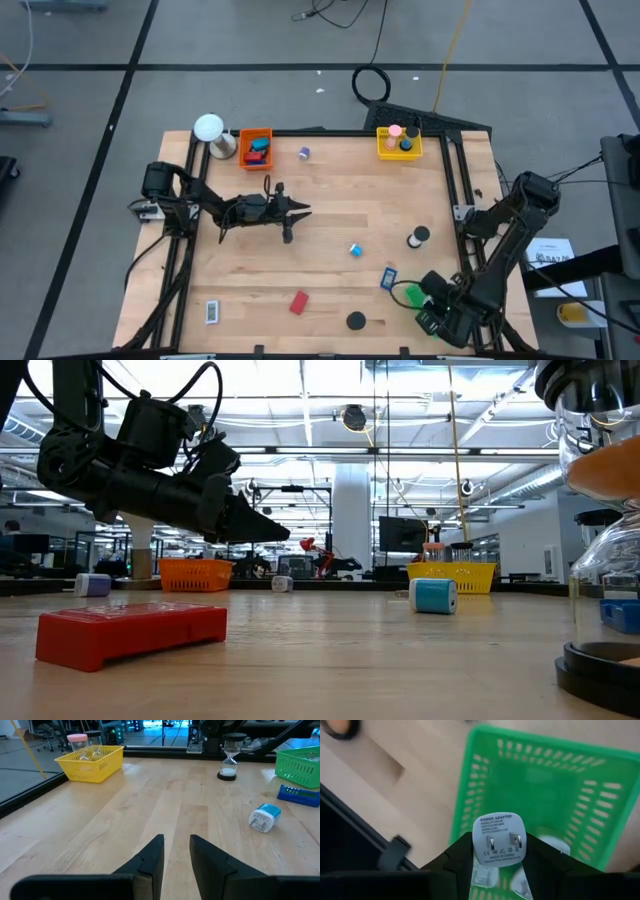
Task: Pick & Place Office items
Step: Put the green charger adapter into the green bin
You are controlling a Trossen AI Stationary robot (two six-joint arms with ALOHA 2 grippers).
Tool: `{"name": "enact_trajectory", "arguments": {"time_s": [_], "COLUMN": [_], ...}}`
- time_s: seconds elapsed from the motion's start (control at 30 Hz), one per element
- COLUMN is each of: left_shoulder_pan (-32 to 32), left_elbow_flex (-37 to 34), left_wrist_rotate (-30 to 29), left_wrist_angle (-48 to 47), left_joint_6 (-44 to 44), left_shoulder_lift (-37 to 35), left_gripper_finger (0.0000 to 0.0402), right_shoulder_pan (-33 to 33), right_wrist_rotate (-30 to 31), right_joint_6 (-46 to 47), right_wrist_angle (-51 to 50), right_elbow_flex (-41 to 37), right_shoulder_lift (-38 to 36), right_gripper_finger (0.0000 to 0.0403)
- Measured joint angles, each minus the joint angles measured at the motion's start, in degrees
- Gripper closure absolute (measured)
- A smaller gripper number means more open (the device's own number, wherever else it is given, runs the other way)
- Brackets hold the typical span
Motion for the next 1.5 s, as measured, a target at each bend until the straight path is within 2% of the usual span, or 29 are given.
{"name": "enact_trajectory", "arguments": {"time_s": [0.2, 0.53, 0.7, 0.9, 1.4, 1.5], "left_shoulder_pan": [0.0, 0.0, 0.0, 0.0, 0.0, 0.0], "left_elbow_flex": [0.0, 0.0, 0.0, 0.0, 0.0, 0.0], "left_wrist_rotate": [0.0, 0.0, 0.0, 0.0, 0.0, 0.0], "left_wrist_angle": [0.0, 0.0, 0.0, 0.0, 0.0, 0.0], "left_joint_6": [0.0, 0.1, 0.1, 0.1, 0.1, 0.1], "left_shoulder_lift": [0.0, 0.0, 0.0, 0.0, 0.0, 0.0], "left_gripper_finger": [0.0309, 0.0309, 0.0309, 0.0309, 0.0309, 0.0309], "right_shoulder_pan": [0.3, -1.7, -3.2, -4.9, -5.2, -5.2], "right_wrist_rotate": [-0.1, -0.1, 0.3, 4.6, 4.4, 4.4], "right_joint_6": [0.2, 0.0, 1.7, 0.5, -0.2, -0.5], "right_wrist_angle": [-3.7, -1.3, 0.6, 5.0, 5.5, 5.7], "right_elbow_flex": [-1.4, -5.9, -6.0, -6.0, -6.0, -6.0], "right_shoulder_lift": [-0.2, -0.2, -0.2, -0.1, 2.1, 2.2], "right_gripper_finger": [0.0271, 0.0271, 0.0270, 0.0270, 0.0270, 0.0260]}}
